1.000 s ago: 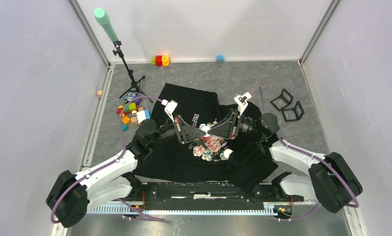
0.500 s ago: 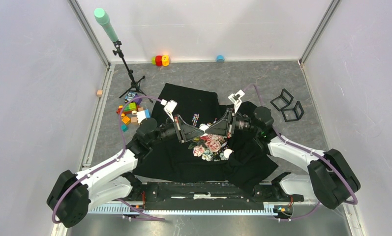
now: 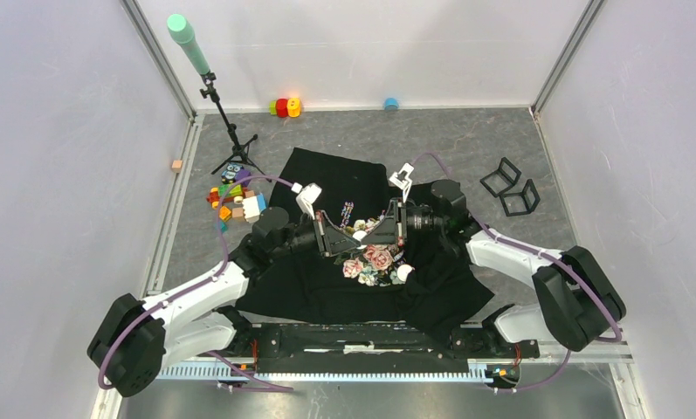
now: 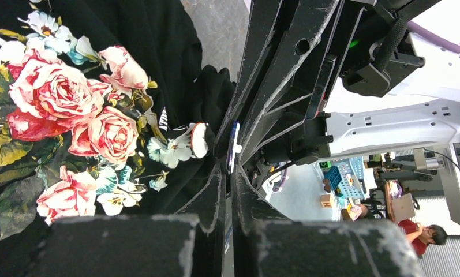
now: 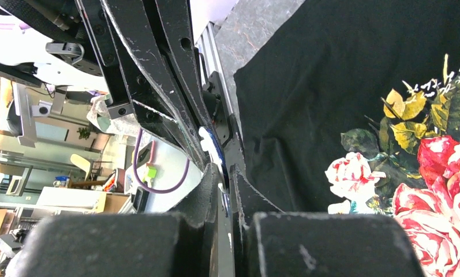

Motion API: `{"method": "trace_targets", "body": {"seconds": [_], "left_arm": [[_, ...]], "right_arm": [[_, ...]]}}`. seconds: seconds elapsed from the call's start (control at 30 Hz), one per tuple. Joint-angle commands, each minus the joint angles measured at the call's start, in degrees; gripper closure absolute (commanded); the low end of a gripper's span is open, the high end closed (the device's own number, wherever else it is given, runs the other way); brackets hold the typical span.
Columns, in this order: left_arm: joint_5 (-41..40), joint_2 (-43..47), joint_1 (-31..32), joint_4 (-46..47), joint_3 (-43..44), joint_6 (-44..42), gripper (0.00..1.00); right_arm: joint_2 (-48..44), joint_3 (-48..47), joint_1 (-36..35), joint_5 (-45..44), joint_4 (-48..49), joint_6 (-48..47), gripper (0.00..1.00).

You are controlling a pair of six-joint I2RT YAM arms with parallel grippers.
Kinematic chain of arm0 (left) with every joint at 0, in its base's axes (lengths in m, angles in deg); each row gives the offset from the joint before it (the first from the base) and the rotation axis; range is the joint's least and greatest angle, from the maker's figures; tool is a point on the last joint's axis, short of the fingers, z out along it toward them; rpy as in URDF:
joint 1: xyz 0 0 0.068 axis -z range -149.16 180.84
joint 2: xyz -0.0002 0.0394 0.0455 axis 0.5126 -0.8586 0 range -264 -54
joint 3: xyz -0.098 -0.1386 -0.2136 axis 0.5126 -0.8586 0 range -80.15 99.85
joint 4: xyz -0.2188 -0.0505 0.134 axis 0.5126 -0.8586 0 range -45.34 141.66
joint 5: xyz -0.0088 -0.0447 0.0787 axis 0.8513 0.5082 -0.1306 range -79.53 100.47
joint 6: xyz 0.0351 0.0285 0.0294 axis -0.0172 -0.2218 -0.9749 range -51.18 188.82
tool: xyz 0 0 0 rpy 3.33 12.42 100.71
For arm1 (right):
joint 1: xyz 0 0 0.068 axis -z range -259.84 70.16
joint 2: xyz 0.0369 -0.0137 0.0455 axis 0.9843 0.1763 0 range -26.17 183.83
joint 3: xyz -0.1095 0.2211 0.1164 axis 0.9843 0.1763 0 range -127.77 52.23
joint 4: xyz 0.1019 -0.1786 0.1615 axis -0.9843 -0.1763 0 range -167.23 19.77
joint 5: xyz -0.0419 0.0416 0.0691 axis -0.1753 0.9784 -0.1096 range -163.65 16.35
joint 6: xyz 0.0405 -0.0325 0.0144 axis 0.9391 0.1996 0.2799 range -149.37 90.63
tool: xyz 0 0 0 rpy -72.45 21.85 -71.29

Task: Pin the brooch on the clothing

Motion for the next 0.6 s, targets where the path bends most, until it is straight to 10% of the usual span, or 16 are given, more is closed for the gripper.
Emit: {"method": "trace_targets", "body": {"seconds": [0.0, 0.2, 0.57], "left_arm": [[9.69, 1.04, 2.06, 12.11, 4.32, 1.72, 0.98], [3.84, 1.55, 1.91, 8.48, 1.74, 2.25, 0.98], [-5.9, -1.68, 1.78, 2.61, 0.46, 1.38, 0.98]], "right_arm": [[2.78, -1.83, -1.54, -6.35, -5.59, -6.42, 0.97], [-0.84, -2.72, -1.36, -6.98, -7.82, -9.99, 0.89], [-16.15, -2.16, -1.31, -23.57, -16.77, -18.34, 0.42]]}}
